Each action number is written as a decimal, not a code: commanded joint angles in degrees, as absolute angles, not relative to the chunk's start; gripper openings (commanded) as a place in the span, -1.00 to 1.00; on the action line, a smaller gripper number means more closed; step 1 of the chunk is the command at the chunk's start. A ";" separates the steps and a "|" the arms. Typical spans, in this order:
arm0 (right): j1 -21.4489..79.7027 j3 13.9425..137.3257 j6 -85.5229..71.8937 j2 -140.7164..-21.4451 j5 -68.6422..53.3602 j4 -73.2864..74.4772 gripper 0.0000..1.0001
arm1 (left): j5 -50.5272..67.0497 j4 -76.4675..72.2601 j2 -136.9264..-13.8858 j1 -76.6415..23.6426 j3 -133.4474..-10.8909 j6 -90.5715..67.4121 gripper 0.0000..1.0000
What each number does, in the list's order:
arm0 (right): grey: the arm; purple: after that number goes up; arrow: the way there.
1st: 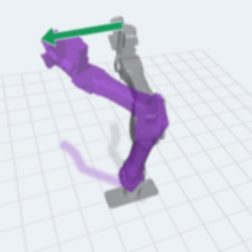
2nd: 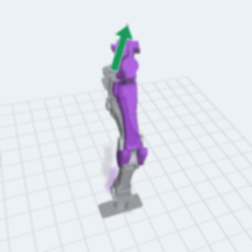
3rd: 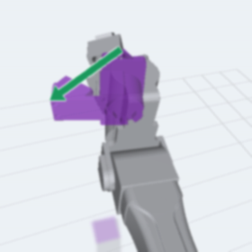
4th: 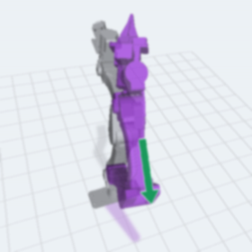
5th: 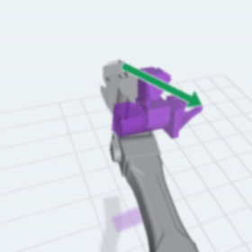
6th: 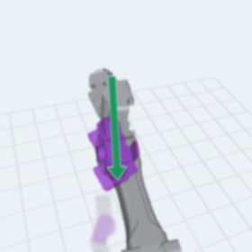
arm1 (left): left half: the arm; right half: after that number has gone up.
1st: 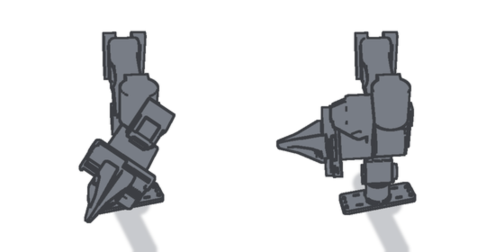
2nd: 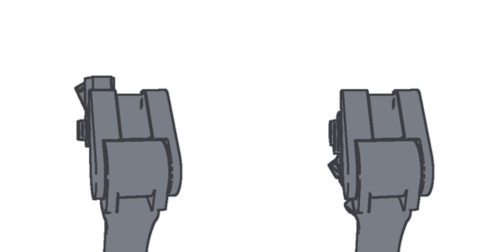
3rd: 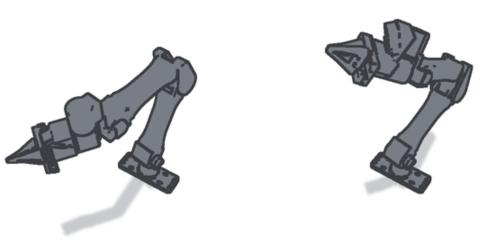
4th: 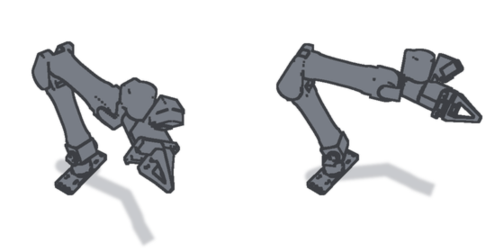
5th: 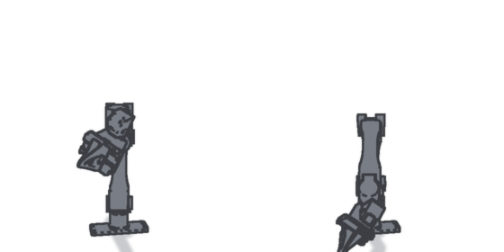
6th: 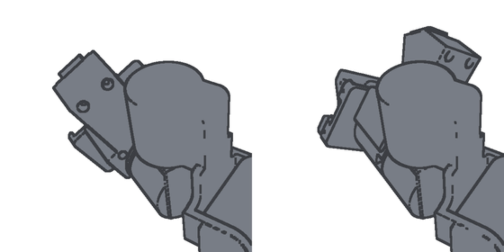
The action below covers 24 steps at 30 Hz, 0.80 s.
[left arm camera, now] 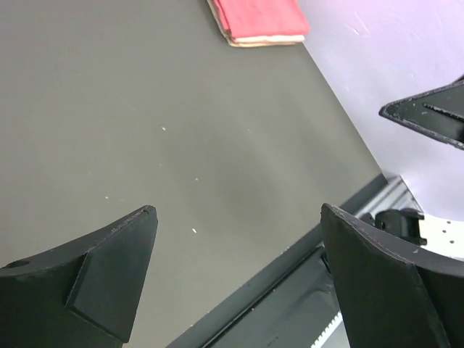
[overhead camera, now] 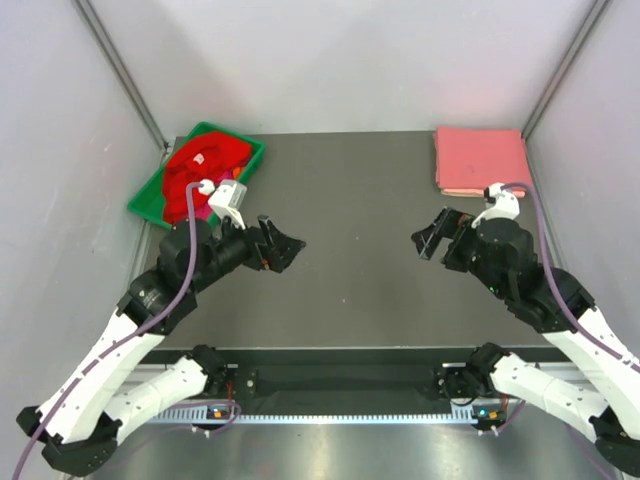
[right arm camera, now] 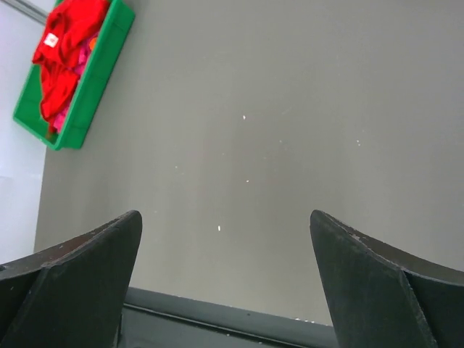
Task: Fold and stack the t-shirts
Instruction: Grab the tshirt from the pile
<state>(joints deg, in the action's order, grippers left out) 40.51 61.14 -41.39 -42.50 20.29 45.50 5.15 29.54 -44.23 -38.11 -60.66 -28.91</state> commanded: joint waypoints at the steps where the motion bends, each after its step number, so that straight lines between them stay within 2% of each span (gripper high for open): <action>1: 41.04 63.01 -42.98 -43.68 21.89 44.82 1.00 | 1.32 25.84 -43.68 -38.15 -59.50 -29.09 0.97; 6: 41.04 63.81 -40.96 -45.96 24.77 43.86 1.00 | 0.53 24.00 -49.02 -38.23 -58.89 -29.71 0.90; 10: 40.96 63.81 -37.81 -47.90 26.19 39.92 1.00 | -7.54 24.78 -57.37 -38.14 -62.92 -28.14 0.86; 14: 41.04 63.02 -34.11 -49.57 26.02 36.05 0.99 | -24.13 32.05 -67.83 -36.13 -75.37 -23.56 0.82; 15: 40.96 63.10 -33.06 -50.01 25.75 35.60 1.00 | -28.35 32.78 -71.68 -33.34 -77.32 -22.51 0.82; 17: 41.04 63.37 -31.65 -50.80 24.35 33.85 1.00 | -28.66 33.83 -76.78 -28.68 -82.06 -20.31 0.82; 18: 40.96 63.28 -31.12 -50.89 23.21 33.32 1.00 | -25.17 34.45 -78.30 -22.39 -83.39 -20.22 0.78; 19: 40.96 61.54 -30.94 -51.06 19.81 29.31 0.99 | -18.18 33.76 -85.79 -9.88 -87.67 -20.82 0.68; 24: 41.13 60.21 -31.20 -51.68 15.04 25.58 1.00 | -15.48 30.50 -97.88 -0.98 -93.07 -21.61 0.47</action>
